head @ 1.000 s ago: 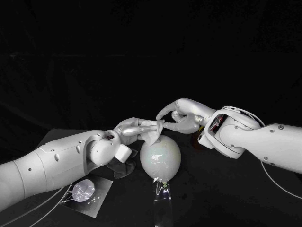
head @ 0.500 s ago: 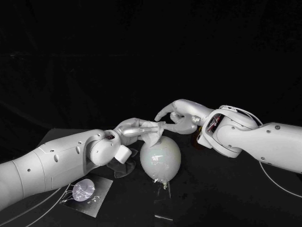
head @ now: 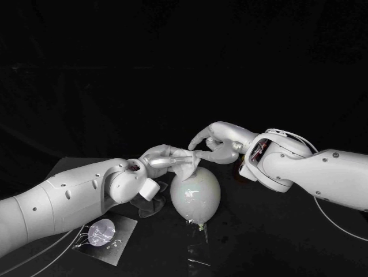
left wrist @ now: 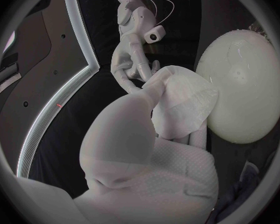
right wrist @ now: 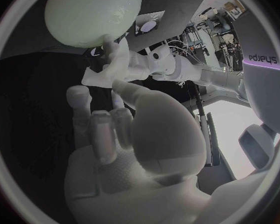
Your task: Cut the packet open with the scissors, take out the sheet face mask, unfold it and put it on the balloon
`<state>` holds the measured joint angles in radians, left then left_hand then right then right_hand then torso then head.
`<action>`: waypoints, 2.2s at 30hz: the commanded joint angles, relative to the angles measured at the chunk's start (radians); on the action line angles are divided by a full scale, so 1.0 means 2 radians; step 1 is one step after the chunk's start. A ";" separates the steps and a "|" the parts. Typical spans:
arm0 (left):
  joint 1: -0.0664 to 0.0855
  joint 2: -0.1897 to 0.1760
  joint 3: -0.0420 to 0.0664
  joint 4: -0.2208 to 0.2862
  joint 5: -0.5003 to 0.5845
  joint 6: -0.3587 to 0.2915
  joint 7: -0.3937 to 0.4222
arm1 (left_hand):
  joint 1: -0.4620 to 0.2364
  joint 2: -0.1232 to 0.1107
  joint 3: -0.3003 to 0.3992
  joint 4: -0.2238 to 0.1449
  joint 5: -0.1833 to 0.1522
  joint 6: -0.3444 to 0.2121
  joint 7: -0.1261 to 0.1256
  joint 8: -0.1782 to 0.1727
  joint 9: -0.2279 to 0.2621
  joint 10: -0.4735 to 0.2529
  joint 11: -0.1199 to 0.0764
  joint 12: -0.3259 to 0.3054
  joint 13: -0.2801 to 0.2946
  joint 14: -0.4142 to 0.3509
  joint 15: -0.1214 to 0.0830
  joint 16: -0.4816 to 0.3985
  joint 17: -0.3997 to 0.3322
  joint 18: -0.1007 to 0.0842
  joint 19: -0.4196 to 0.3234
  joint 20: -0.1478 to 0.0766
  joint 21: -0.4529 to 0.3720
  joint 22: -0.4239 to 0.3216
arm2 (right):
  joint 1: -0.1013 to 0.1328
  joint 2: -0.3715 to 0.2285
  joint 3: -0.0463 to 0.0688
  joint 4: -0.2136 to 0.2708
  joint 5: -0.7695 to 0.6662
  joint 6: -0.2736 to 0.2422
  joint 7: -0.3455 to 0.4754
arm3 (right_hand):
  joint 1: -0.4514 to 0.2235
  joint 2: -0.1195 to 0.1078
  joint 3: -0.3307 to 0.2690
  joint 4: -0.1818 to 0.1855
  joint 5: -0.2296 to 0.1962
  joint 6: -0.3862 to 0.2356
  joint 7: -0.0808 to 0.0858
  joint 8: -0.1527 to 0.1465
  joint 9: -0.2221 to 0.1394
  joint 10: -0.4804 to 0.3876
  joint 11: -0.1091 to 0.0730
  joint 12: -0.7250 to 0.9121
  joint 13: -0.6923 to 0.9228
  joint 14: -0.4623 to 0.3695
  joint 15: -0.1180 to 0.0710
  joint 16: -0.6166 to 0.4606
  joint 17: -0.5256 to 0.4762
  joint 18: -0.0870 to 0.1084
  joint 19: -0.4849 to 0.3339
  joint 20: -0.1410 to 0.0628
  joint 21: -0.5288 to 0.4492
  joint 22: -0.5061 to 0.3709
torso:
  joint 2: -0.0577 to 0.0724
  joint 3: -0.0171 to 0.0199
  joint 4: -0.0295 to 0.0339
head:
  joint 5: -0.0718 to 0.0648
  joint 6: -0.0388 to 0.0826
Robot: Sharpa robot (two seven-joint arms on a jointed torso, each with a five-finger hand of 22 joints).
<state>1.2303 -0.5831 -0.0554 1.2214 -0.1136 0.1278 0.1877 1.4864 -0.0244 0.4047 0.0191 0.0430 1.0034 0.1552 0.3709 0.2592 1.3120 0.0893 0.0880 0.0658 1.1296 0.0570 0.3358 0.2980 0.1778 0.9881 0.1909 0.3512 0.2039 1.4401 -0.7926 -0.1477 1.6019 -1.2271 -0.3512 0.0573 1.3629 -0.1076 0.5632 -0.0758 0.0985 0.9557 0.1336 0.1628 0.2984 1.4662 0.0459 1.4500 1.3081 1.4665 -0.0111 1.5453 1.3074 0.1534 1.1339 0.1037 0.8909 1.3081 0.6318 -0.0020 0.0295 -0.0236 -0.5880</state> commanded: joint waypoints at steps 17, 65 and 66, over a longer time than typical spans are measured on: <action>0.000 0.000 0.000 0.001 -0.016 0.014 -0.002 | 0.001 -0.004 0.004 0.000 0.003 0.004 -0.002 0.003 0.026 0.003 -0.001 -0.003 0.001 0.002 0.000 0.003 0.002 -0.001 -0.004 -0.003 0.005 0.003 | 0.000 0.001 0.000 0.002 -0.016 0.036 -0.003 | 0.002 0.010 0.001 -0.010 -0.018 0.047 0.004 0.017 0.007 0.013 0.008 0.000 0.073 0.033 0.008 0.003 0.098 -0.007 -0.005 0.005 0.006 0.039 | 0.000 0.0000 0.0003 | 0.000 -0.002; 0.000 -0.011 0.000 0.007 0.081 0.021 -0.018 | -0.013 -0.009 0.015 0.002 0.003 0.000 -0.004 0.004 0.030 0.008 -0.003 -0.008 0.000 0.030 -0.008 0.010 0.011 -0.002 -0.018 -0.001 0.022 0.016 | -0.011 -0.046 -0.003 0.031 0.027 -0.008 -0.016 | -0.012 -0.007 0.000 -0.018 -0.025 -0.040 0.009 0.021 0.024 -0.044 0.012 -0.071 0.010 -0.009 0.013 -0.019 0.038 0.005 -0.072 0.008 -0.063 0.017 | 0.000 0.0001 -0.0002 | -0.001 -0.005; 0.000 -0.011 0.000 0.007 0.082 0.021 -0.018 | -0.013 -0.009 0.015 0.003 0.003 0.000 -0.003 0.004 0.030 0.007 -0.003 -0.009 0.000 0.032 -0.008 0.010 0.011 -0.002 -0.019 -0.001 0.022 0.017 | -0.011 -0.047 -0.003 0.031 0.029 -0.007 -0.016 | -0.013 -0.009 -0.002 -0.017 -0.025 -0.042 0.009 0.020 0.023 -0.047 0.011 -0.073 0.008 -0.010 0.013 -0.019 0.036 0.006 -0.073 0.008 -0.064 0.017 | 0.000 0.0001 -0.0002 | -0.001 -0.005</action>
<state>1.2298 -0.6055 -0.0566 1.2309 0.0303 0.1417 0.1555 1.4681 -0.0427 0.4297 0.0246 0.0456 1.0054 0.1501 0.3789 0.2662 1.3264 0.0822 0.0754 0.0658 1.1868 0.0400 0.3523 0.3188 0.1775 0.9592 0.1876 0.3933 0.2366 1.4191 -0.8855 -0.1531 1.6646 -1.2080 -0.3556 0.0275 1.3342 -0.1172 0.5643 -0.1080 0.0498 0.8771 0.1510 0.2064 0.3463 1.3770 0.0686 1.3074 1.3093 1.4530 0.0155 1.5102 1.3081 0.1455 0.9926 0.1200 0.7662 1.3080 0.6321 -0.0023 0.0295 -0.0262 -0.5966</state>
